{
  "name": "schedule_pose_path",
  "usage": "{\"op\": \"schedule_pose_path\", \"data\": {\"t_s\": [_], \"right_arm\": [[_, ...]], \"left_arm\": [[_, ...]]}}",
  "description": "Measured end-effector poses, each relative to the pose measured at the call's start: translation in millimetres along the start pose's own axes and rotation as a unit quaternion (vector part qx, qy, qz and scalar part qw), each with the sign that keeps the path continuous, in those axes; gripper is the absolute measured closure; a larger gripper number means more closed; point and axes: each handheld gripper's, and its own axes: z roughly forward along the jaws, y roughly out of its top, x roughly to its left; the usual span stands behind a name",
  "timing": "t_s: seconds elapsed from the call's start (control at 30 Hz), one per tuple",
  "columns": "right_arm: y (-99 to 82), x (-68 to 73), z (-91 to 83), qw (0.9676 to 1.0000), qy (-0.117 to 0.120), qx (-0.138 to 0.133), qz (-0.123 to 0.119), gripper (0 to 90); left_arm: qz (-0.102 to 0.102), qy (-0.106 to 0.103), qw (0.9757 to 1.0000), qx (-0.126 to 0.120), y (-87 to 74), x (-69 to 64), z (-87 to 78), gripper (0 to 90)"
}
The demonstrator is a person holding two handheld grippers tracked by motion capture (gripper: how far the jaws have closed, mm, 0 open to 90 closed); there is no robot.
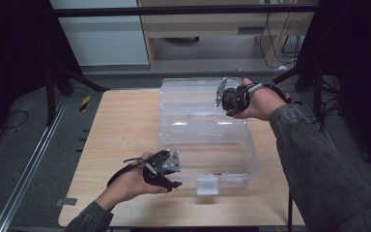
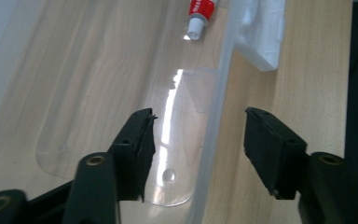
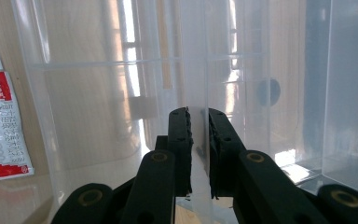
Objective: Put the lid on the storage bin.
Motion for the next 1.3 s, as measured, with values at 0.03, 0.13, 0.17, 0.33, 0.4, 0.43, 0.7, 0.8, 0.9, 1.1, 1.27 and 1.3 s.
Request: {"op": "schedule_pose_path", "data": {"t_s": [0.03, 0.13, 0.17, 0.33, 0.4, 0.43, 0.7, 0.8, 0.9, 1.1, 1.27, 1.3], "right_arm": [[0.0, 0.0, 0.0, 1.0, 0.0, 0.0, 0.0, 81.3], [-0.2, 0.2, 0.6, 1.0, -0.001, -0.002, 0.002, 81.3], [-0.2, 0.3, 0.5, 1.0, -0.001, -0.002, 0.002, 81.2], [-0.3, 0.9, -0.2, 1.0, -0.003, 0.001, 0.002, 81.0], [-0.7, 0.9, -0.1, 1.0, -0.004, -0.001, 0.002, 80.9], [-0.8, 0.9, -0.1, 1.0, -0.003, -0.001, 0.002, 80.9], [-0.4, 1.3, -0.4, 1.0, -0.004, 0.0, 0.0, 81.2], [0.2, 1.7, -0.6, 1.0, -0.003, -0.001, -0.001, 81.9], [0.8, 1.1, -0.5, 1.0, -0.001, 0.0, -0.002, 82.1], [1.3, -2.8, 1.5, 1.0, -0.008, 0.004, 0.001, 81.9], [0.3, -4.3, 1.4, 1.0, -0.008, -0.003, 0.003, 82.7], [0.5, -3.8, 0.5, 1.0, -0.005, -0.003, 0.003, 83.1]], "left_arm": [[0.0, 0.0, 1.0, 0.0, 0.0, 0.0, 0.0, 45.9], [0.005, -0.006, 1.0, 0.006, 0.6, -1.4, 2.0, 49.3], [0.007, -0.009, 0.9999, 0.011, 0.8, -1.6, 3.3, 51.1], [0.004, -0.021, 0.9994, 0.028, -0.1, 0.4, 10.6, 60.8], [0.001, -0.026, 0.9992, 0.03, -0.1, 1.7, 12.3, 66.4], [0.001, -0.028, 0.9992, 0.03, 0.1, 2.3, 12.7, 69.4], [-0.017, -0.034, 0.999, 0.023, -0.7, 5.6, 13.7, 80.8], [-0.016, -0.03, 0.9992, 0.019, -1.1, 4.7, 14.0, 81.3], [-0.019, -0.028, 0.9992, 0.019, -0.9, 5.2, 14.1, 81.3], [-0.024, -0.019, 0.9992, 0.024, 2.5, 9.0, 16.6, 81.1], [-0.027, -0.016, 0.9993, 0.022, 2.4, 11.2, 17.2, 81.0], [-0.03, -0.014, 0.9993, 0.019, 2.4, 10.7, 17.4, 81.0]]}}
